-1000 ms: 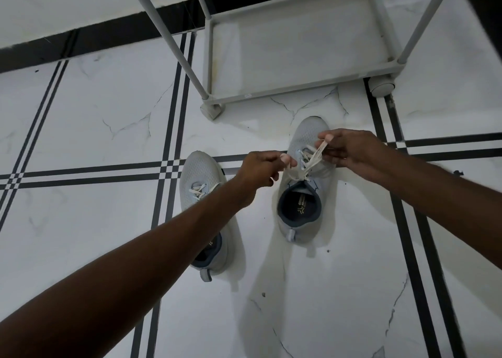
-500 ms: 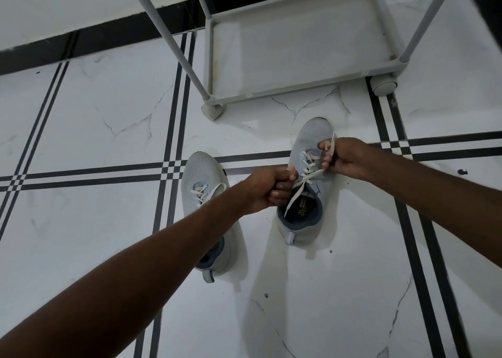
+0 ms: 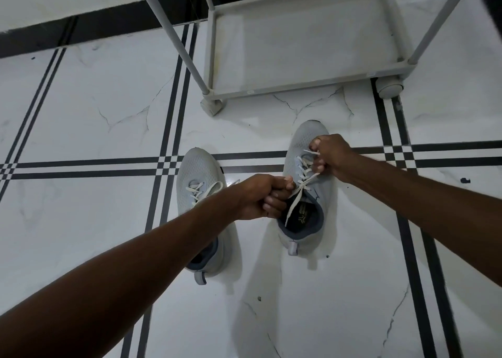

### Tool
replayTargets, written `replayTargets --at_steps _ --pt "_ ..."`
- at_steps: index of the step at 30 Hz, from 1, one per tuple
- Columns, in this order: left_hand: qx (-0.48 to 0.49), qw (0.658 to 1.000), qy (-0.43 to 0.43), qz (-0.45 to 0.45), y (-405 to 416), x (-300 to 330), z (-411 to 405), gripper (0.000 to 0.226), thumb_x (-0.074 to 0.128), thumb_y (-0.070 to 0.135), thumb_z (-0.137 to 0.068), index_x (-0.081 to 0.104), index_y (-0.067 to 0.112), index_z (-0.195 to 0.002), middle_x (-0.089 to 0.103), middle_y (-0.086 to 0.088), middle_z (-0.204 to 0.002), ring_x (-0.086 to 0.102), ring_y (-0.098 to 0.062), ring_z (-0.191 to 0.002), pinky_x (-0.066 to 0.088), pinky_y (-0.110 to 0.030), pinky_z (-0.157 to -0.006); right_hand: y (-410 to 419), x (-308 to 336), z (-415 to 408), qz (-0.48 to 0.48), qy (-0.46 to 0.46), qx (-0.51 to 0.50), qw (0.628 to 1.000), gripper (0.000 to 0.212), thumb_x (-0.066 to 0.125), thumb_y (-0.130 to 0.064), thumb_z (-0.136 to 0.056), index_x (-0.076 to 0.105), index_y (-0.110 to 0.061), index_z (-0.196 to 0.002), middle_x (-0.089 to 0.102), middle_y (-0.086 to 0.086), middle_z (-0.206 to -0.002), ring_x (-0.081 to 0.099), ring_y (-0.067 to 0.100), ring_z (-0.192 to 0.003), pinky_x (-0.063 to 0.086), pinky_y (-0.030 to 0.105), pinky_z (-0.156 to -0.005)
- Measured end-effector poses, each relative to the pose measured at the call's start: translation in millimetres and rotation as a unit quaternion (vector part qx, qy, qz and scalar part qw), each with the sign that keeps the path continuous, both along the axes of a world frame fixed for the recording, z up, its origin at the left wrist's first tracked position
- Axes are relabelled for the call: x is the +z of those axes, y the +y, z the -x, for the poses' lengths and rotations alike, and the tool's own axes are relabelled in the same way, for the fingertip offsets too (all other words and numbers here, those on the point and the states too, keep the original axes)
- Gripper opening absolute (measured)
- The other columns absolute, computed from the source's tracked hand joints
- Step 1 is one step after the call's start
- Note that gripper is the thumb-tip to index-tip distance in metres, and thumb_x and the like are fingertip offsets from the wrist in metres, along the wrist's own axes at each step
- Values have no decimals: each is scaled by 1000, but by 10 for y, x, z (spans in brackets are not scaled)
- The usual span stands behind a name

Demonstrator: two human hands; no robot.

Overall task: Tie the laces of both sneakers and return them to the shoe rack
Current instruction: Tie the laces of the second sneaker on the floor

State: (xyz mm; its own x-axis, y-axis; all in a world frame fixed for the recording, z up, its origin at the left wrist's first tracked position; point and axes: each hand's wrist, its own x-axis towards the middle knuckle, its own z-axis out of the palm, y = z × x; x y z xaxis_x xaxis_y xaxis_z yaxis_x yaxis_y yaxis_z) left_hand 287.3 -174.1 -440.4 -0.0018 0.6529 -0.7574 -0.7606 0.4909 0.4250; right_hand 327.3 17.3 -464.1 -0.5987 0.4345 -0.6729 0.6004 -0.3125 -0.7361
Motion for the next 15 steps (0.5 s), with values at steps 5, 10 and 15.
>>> replayTargets --at_steps 5,10,15 --pt "-9 989 139 52 -52 115 102 23 40 20 -102 60 14 -93 56 -4 -71 37 -7 -44 30 -16 -42 -72 116 -12 -41 68 47 996 29 39 -3 -96 59 -6 -75 56 14 -68 55 29 -57 55 35 -55" --pt "-43 875 465 128 -346 532 520 25 64 21 -92 66 14 -117 73 -12 -111 68 -19 -71 51 -28 -63 -85 248 -378 -371 78 144 914 40 61 -35 -92 53 -15 -126 61 3 -127 57 21 -112 51 40 -91" --pt "-242 772 513 288 -1196 678 597 74 85 33 -75 47 14 -136 60 -16 -128 57 -31 -117 53 -27 -86 -461 163 -981 -100 -22 156 982 72 83 -44 -71 42 -28 -127 59 -3 -126 59 18 -113 50 39 -99"
